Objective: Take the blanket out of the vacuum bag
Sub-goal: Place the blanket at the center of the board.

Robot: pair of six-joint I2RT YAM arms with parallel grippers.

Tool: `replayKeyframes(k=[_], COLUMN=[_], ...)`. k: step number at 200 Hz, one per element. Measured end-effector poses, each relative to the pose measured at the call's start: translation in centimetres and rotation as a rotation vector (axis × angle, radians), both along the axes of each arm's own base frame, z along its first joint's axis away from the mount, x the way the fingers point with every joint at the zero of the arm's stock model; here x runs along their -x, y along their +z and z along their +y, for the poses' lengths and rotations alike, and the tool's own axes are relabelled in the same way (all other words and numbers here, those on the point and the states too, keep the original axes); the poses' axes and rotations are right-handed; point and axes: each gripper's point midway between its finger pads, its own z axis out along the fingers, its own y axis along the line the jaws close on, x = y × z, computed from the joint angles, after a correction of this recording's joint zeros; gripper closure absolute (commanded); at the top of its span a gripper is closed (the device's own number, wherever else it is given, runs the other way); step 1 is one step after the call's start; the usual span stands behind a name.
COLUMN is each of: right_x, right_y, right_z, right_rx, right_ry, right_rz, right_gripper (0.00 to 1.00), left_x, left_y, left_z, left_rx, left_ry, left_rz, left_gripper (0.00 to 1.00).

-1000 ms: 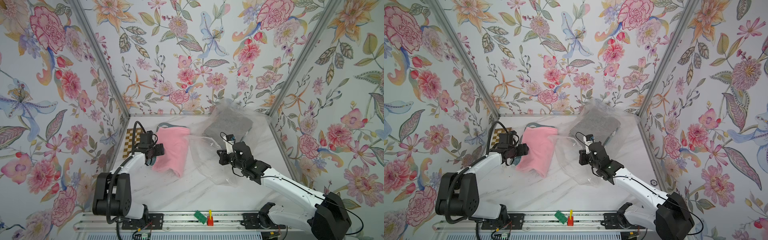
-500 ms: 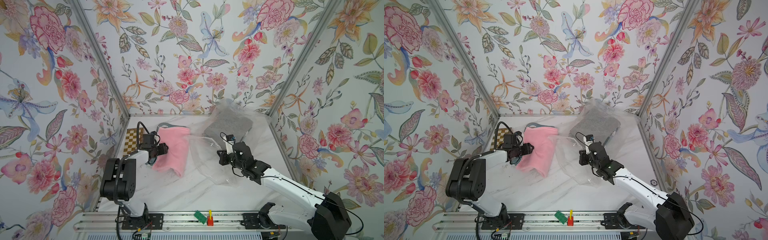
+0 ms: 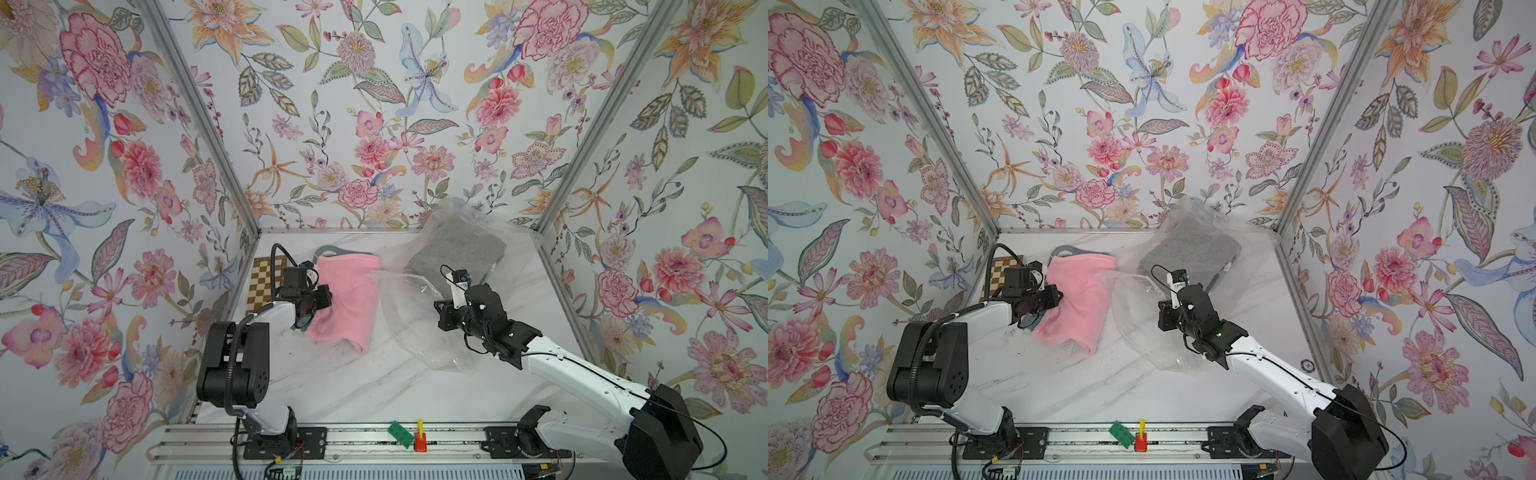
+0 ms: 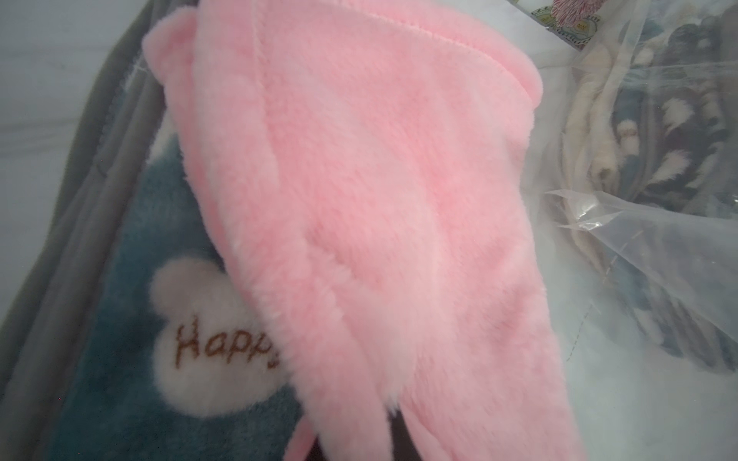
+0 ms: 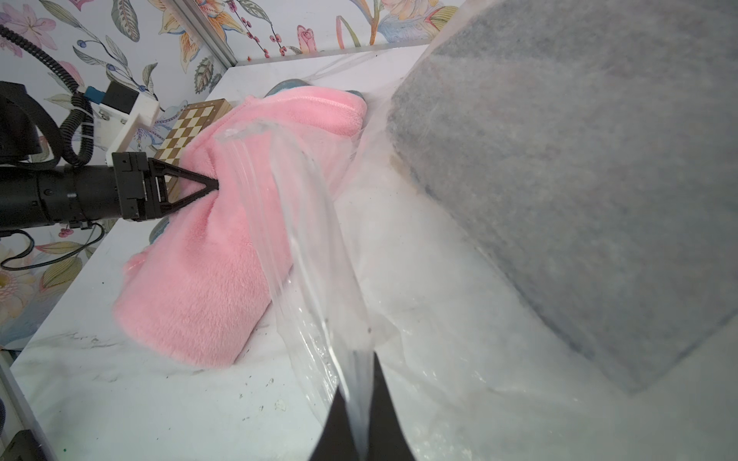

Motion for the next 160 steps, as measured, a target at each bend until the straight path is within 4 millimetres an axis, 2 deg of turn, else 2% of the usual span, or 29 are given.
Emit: replayKeyframes(k=[48, 93, 129, 146, 160], right_x=[0.0, 0.1, 0.1, 0.1, 0.2], right_y=[0.0, 0.3, 0.5, 0.3, 0.0], right_z=[0.0, -0.1, -0.1, -0.3, -0.5], right_rx=[0.000, -0.005, -0.008, -0.006, -0.002], right_ry=[0.000, 0.000, -0.001, -0.005, -0.007], right_rz=[0.000, -0.007, -0.011, -0.009, -0.004], right_gripper=[1.00, 1.00, 1.00, 1.00, 1.00], left_x=[-0.2, -2.2, -3.8, -4.1, -4.2], left_y=[1.8, 6.3, 9.8, 10.8, 10.8], left_z=[-0.2, -0.5, 0.3, 0.9, 1.5], left_rx=[0.016, 0.022, -0.048, -0.090, -0.130], left_ry=[-0.002, -0.013, -0.005, 0.005, 0.021], left_rz=[-0.020, -0.094, -0.141, -0.151, -0.145], left_gripper=[1.00, 1.00, 1.00, 1.00, 1.00])
